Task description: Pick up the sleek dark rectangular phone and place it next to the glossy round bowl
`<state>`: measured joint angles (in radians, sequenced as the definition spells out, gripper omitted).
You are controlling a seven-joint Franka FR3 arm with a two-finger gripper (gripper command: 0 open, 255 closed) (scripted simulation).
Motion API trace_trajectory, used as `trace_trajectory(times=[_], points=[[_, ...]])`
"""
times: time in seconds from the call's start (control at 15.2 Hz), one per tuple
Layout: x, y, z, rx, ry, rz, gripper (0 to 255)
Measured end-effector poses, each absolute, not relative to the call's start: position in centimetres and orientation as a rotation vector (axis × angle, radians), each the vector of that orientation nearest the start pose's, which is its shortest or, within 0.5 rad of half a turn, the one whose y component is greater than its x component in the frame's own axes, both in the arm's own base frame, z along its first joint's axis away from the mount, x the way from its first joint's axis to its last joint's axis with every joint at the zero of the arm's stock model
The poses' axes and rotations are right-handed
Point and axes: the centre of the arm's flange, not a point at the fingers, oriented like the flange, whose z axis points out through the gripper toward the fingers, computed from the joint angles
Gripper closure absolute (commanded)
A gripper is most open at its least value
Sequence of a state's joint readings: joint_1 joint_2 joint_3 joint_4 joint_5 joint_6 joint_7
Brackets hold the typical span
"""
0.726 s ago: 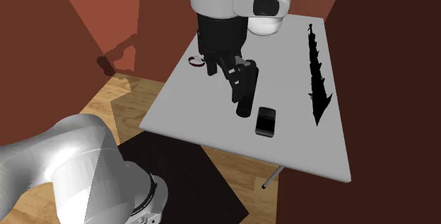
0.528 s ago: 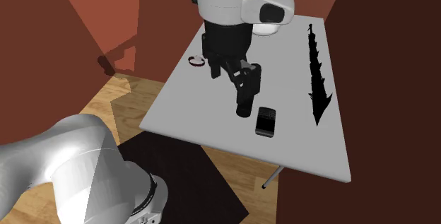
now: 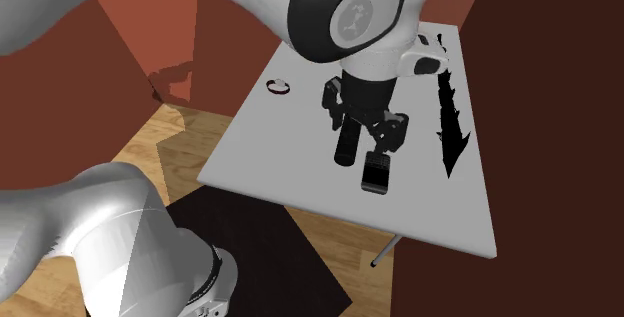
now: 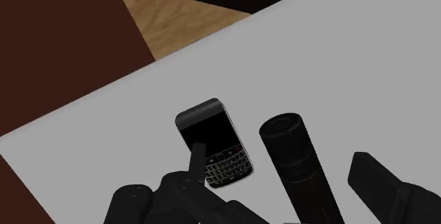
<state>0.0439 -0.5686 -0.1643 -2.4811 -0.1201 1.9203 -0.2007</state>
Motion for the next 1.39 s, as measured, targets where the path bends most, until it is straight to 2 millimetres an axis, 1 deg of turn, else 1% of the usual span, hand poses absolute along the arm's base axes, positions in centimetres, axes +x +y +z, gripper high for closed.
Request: trace_trajectory(times=[0.2,0.33,0.46,0.66,0.79,1.19,1.39], points=[[40.2,-5.8,45.3,-3.144,-0.345,0.005,0],[42.1,-6.5,43.1,-3.133,-0.419,0.007,0],[43.7,-6.2,41.6,-3.12,-0.494,0.008,0],[46.7,-6.0,38.6,-3.097,-0.605,0.012,0],[47.4,-6.1,37.2,-3.09,-0.638,0.013,0],[47.7,-6.2,34.1,-3.089,-0.648,0.007,0],[47.8,-6.4,33.7,-3.092,-0.644,-0.003,0]])
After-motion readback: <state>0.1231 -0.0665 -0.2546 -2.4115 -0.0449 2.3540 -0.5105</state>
